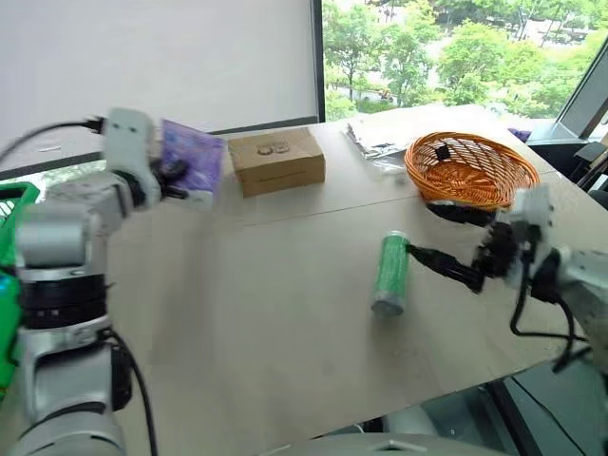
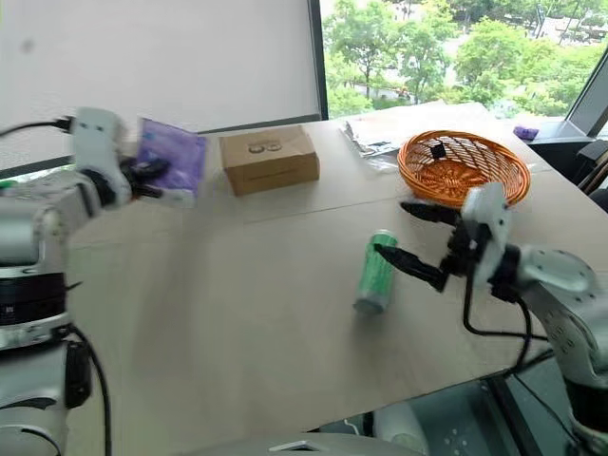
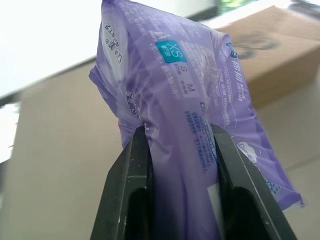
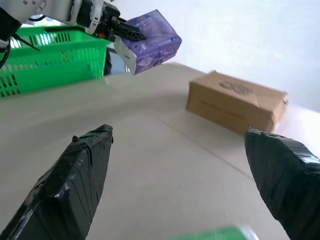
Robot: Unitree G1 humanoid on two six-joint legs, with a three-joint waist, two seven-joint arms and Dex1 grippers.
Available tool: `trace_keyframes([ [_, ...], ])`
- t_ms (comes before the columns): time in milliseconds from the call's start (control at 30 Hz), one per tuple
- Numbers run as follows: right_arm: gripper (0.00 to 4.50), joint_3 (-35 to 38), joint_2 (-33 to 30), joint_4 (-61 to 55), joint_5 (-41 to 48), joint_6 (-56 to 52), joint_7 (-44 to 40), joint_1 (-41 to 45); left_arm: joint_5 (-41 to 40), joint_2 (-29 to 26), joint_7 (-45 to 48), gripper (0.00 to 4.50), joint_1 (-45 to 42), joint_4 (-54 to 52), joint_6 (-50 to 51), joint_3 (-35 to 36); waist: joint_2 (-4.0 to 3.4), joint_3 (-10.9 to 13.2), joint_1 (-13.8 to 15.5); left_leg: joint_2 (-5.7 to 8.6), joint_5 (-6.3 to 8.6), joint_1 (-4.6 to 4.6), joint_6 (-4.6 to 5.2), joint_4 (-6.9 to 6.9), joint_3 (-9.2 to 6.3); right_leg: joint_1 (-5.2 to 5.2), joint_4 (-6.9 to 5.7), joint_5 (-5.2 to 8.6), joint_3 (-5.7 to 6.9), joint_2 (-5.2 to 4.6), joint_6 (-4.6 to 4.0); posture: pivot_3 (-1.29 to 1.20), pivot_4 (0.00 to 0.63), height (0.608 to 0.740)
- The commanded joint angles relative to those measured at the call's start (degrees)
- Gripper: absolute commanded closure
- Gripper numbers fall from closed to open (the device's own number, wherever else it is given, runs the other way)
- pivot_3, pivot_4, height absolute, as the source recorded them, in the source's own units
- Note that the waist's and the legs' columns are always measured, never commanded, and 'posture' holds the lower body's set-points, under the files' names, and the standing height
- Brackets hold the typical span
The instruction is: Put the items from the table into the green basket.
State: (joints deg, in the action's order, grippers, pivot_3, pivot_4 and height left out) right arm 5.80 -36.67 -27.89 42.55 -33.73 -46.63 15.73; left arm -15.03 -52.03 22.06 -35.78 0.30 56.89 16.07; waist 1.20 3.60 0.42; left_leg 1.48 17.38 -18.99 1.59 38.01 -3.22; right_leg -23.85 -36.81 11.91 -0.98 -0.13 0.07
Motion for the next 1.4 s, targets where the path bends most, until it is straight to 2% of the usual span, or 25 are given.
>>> trace_keyframes([
  [33,0.0,-5.4,4.0,4.7,-2.4,-0.1,1.2,8.2,4.6,-7.2,-2.1,3.75,1.6,4.8,-5.2,7.4,0.02,0.0,0.8,0.0,0.0,-0.1,-0.04,0.0,-0.06,-0.05,0.05,-0.07,0.05,-0.01,-0.12,0.2,0.0,0.74],
  [167,0.0,-9.7,8.2,9.9,-3.7,0.9,-1.8,15.1,7.4,-13.5,-2.3,3.75,6.1,12.5,-10.5,12.9,0.15,-0.1,3.1,0.12,-0.11,-1.05,-0.27,0.1,-0.13,-0.99,-0.05,-0.16,0.11,-0.15,-0.2,0.26,0.0,0.74],
  [233,0.0,-10.8,9.9,11.0,-3.2,0.9,-3.2,17.3,9.3,-16.2,-2.4,3.75,9.5,18.1,-14.6,15.0,0.23,-0.2,4.5,0.17,-0.11,-1.17,-0.28,0.09,-0.2,-1.11,-0.05,-0.16,0.2,-0.22,-0.22,0.28,0.0,0.74],
  [300,0.0,-11.7,11.0,12.0,-4.1,1.4,-4.0,18.7,10.9,-17.9,-2.5,3.75,12.9,23.8,-19.7,16.0,0.37,-0.3,5.8,0.24,-0.11,-1.79,-0.28,0.14,-0.25,-1.68,-0.13,-0.18,0.28,-0.33,-0.24,0.28,0.0,0.74],
  [433,0.0,-12.6,12.8,13.5,-5.1,2.1,-4.5,20.7,12.1,-18.5,-2.7,3.75,15.2,32.0,-27.1,15.2,0.57,-0.4,8.4,0.36,-0.1,-2.01,-0.27,0.21,-0.27,-1.79,-0.15,-0.19,0.42,-0.52,-0.23,0.28,0.0,0.74],
  [600,0.0,-13.1,14.1,12.5,-6.2,2.5,-4.4,20.4,12.1,-17.2,-3.1,3.75,10.9,38.6,-32.3,12.5,1.35,-0.9,10.5,0.35,0.02,-2.07,-0.08,0.26,-0.57,-1.74,-0.16,-0.23,0.82,-0.57,-0.29,0.27,0.0,0.74],
  [667,0.0,-13.0,14.0,11.6,-6.5,2.5,-4.0,19.5,12.3,-17.1,-3.2,2.76,9.7,40.0,-34.5,11.4,1.47,-1.0,10.8,0.36,0.01,-2.07,-0.08,0.33,-0.62,-1.7,-0.16,-0.27,0.9,-0.6,-0.33,0.27,0.0,0.74],
  [700,0.0,-12.8,13.8,11.0,-6.6,2.4,-3.7,18.9,12.2,-16.8,-3.8,2.46,8.7,40.8,-35.5,11.2,1.54,-1.0,10.9,0.36,0.0,-2.07,-0.09,0.36,-0.6,-1.66,-0.16,-0.29,0.89,-0.6,-0.33,0.27,0.0,0.74],
  [733,0.0,-12.6,13.7,10.7,-6.7,2.3,-3.5,18.5,12.1,-16.6,-4.6,1.89,7.5,41.7,-36.6,10.9,1.58,-1.1,11.0,0.36,-0.01,-2.05,-0.11,0.38,-0.58,-1.64,-0.17,-0.3,0.89,-0.6,-0.33,0.23,0.0,0.74],
  [767,0.0,-12.3,13.5,10.3,-6.8,2.2,-3.2,18.1,11.6,-16.2,-4.9,1.52,6.2,42.2,-38.2,11.0,1.63,-1.1,11.0,0.36,-0.02,-2.04,-0.11,0.39,-0.58,-1.64,-0.19,-0.3,0.89,-0.6,-0.34,0.23,0.0,0.74],
  [833,0.0,-11.6,12.8,9.7,-7.2,2.1,-2.8,17.4,8.2,-14.8,-3.3,0.58,3.5,41.4,-40.7,12.8,1.64,-1.2,11.0,0.35,-0.03,-2.02,-0.13,0.39,-0.57,-1.65,-0.25,-0.3,0.9,-0.59,-0.35,0.23,0.0,0.74],
  [867,0.0,-11.4,12.5,9.4,-7.3,2.1,-2.5,17.1,6.8,-14.2,-2.5,0.58,2.5,41.0,-41.4,13.7,1.69,-1.2,11.0,0.35,-0.04,-2.0,-0.14,0.39,-0.56,-1.65,-0.27,-0.31,0.89,-0.59,-0.36,0.23,0.0,0.74],
  [933,0.0,-10.3,10.5,8.9,-7.3,1.7,-2.8,15.7,0.8,-11.8,2.0,0.58,1.5,34.9,-40.7,16.6,1.8,-1.3,10.8,0.34,-0.05,-2.0,-0.17,0.39,-0.55,-1.67,-0.32,-0.31,0.89,-0.6,-0.37,0.22,0.0,0.74],
  [1033,0.0,-8.8,6.2,7.3,-7.7,0.4,-2.8,11.9,-10.5,-7.4,11.3,0.58,5.9,19.6,-32.1,20.1,1.9,-1.4,10.6,0.35,-0.12,-2.05,-0.28,0.41,-0.57,-1.68,-0.34,-0.32,0.93,-0.65,-0.38,0.22,0.0,0.74],
  [1133,0.0,-8.6,2.1,6.3,-10.8,-0.7,-0.7,7.4,-18.0,-5.5,19.2,0.58,18.2,3.1,-22.5,20.3,1.52,-1.6,9.2,0.35,-0.12,-2.05,-0.29,0.41,-0.34,-1.69,-0.27,-0.32,0.84,-0.74,-0.38,0.21,0.0,0.74],
  [1200,0.0,-8.3,0.2,5.0,-14.1,-2.2,3.4,3.2,-19.8,-5.2,24.7,0.58,30.5,-8.3,-19.3,19.5,1.28,-1.6,7.8,0.31,-0.07,-1.98,-0.19,0.39,-0.13,-1.71,-0.26,-0.31,0.74,-0.75,-0.37,0.22,0.0,0.74],
  [1300,0.0,-6.6,0.9,1.1,-15.4,-7.2,11.0,-2.6,-23.7,-3.2,30.5,0.58,43.8,-20.4,-17.2,21.4,1.06,-1.6,6.3,0.2,0.03,-1.78,-0.03,0.25,0.18,-1.75,-0.3,-0.29,0.5,-0.66,-0.4,0.22,0.0,0.74],
  [1400,0.0,-4.5,2.6,-2.2,-15.8,-13.7,18.3,-6.2,-27.1,-1.3,33.6,0.58,50.5,-28.1,-16.7,23.4,0.95,-1.5,6.2,0.0,0.08,-1.73,0.06,0.29,0.24,-1.75,-0.34,-0.28,0.47,-0.46,-0.43,0.21,0.0,0.74],
])
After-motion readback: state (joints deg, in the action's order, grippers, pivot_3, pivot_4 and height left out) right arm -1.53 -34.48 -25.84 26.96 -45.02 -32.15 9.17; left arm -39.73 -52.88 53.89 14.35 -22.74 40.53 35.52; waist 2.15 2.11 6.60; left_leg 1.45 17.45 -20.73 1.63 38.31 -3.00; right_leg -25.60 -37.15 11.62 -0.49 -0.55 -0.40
